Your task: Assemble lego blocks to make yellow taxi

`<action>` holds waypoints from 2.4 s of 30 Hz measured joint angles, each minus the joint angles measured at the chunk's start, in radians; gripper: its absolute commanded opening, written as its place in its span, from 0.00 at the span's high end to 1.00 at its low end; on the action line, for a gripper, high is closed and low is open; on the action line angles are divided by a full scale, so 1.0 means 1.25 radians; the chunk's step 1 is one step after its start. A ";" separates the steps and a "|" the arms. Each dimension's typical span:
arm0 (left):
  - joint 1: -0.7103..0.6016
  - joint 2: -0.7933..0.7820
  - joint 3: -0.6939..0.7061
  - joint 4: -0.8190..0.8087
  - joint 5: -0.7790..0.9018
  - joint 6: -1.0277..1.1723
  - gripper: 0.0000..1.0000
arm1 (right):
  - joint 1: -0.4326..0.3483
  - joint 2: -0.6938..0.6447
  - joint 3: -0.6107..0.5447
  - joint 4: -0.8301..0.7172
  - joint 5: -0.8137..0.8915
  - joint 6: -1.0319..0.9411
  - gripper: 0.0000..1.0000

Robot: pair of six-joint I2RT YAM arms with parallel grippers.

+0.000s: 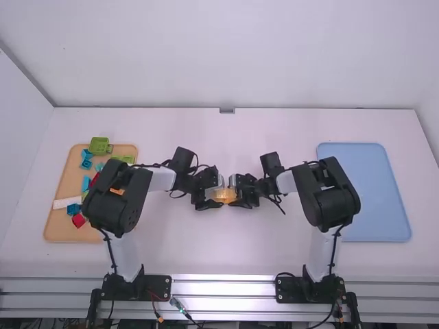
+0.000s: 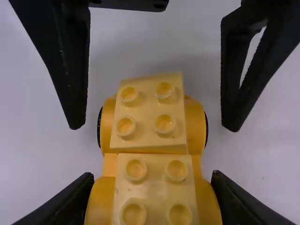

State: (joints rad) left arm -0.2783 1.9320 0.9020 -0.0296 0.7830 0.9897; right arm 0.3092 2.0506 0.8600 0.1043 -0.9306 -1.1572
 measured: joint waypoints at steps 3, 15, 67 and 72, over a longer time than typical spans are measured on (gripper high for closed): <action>0.000 -0.045 0.000 -0.008 -0.007 -0.003 0.01 | 0.000 0.000 0.000 0.000 0.000 0.000 0.38; 0.013 -0.239 0.000 -0.072 0.022 -0.070 0.97 | 0.000 0.000 0.000 0.000 0.001 -0.001 0.37; -0.010 -0.054 -0.009 0.042 0.043 -0.144 0.98 | 0.001 0.000 0.000 -0.006 -0.005 -0.001 0.37; -0.010 -0.054 -0.009 0.045 0.061 -0.124 0.98 | 0.001 0.000 0.000 -0.005 -0.004 -0.001 0.37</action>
State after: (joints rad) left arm -0.2909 1.8645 0.8913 0.0273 0.8597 0.8349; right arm 0.3103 2.0502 0.8597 0.0982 -0.9360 -1.1584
